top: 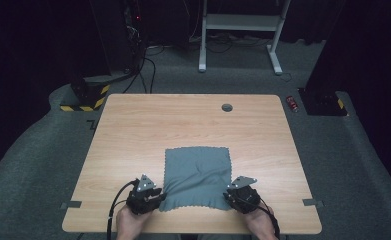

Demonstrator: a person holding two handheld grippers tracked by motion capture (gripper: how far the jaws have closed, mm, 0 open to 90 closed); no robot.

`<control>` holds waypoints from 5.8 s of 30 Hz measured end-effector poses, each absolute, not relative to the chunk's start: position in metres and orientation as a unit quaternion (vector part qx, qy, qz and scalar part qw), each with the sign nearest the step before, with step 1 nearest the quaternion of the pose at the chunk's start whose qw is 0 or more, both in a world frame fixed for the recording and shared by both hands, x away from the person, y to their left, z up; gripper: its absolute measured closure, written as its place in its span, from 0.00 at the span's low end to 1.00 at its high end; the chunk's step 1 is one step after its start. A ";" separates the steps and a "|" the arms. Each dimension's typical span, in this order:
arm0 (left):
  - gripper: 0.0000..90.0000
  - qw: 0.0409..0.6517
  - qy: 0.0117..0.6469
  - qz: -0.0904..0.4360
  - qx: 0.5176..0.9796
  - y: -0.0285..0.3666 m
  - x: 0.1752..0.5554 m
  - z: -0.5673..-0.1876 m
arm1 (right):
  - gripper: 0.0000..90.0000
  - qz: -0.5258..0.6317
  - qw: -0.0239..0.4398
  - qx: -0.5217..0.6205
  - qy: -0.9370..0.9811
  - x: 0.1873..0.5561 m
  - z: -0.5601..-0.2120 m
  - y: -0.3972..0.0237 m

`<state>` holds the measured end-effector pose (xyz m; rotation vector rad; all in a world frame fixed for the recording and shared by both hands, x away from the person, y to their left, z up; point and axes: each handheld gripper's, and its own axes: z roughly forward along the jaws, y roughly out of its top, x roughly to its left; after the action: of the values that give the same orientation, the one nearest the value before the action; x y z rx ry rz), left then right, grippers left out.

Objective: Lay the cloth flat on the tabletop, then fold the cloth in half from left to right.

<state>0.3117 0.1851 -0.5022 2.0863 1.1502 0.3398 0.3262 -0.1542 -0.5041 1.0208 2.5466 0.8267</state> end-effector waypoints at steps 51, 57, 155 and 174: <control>0.99 0.303 0.482 0.182 0.801 0.162 0.463 -0.496 | 0.99 0.277 0.190 0.457 0.824 0.474 -0.493 -0.132; 0.80 0.280 0.499 0.187 0.798 0.160 0.466 -0.503 | 0.84 0.260 0.205 0.473 0.817 0.481 -0.501 -0.129; 0.64 0.277 0.538 0.190 0.773 0.171 0.493 -0.509 | 0.74 0.373 0.085 0.197 0.903 0.316 -0.520 0.023; 0.99 0.323 0.545 0.123 0.763 0.178 0.497 -0.504 | 0.99 0.355 0.131 0.180 0.908 0.309 -0.516 0.027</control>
<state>0.4974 0.1785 -0.5038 2.0031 1.4312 0.3223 0.3090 0.0272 -0.5164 0.5217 2.6377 1.0306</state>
